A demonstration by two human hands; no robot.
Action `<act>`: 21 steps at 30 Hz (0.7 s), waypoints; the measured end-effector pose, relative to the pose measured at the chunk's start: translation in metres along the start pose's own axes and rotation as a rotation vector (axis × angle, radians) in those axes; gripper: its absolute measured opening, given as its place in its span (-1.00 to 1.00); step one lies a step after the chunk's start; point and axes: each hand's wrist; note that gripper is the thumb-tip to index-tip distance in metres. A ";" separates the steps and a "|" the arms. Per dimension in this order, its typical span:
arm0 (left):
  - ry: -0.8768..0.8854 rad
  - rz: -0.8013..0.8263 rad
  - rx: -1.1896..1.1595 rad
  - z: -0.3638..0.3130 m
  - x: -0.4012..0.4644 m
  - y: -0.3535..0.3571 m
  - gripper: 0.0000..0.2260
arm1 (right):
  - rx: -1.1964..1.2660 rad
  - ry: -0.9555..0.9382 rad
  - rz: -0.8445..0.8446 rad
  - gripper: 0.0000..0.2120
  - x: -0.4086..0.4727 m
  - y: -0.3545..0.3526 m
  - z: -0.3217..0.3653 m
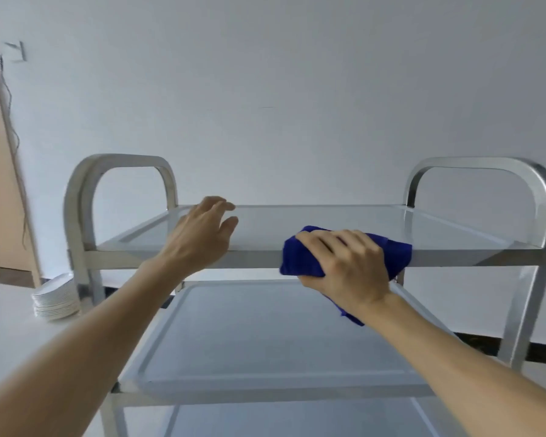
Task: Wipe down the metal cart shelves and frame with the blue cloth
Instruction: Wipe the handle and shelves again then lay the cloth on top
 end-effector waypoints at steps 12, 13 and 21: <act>-0.138 0.303 0.223 0.055 0.015 0.009 -0.51 | 0.038 -0.013 0.100 -0.56 -0.013 -0.032 -0.032; -0.145 0.301 0.217 0.054 0.013 0.009 -0.50 | 0.018 0.002 0.108 -0.55 -0.025 -0.040 -0.052; -0.110 0.324 0.248 0.009 -0.001 -0.002 -0.60 | -0.128 0.105 0.191 -0.45 -0.052 -0.062 -0.101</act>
Point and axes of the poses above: each hand's wrist, its own x-axis towards the middle knuckle, its own y-axis out of the palm, z = x × y, and after that the axes turned 2 degrees about x, right-handed
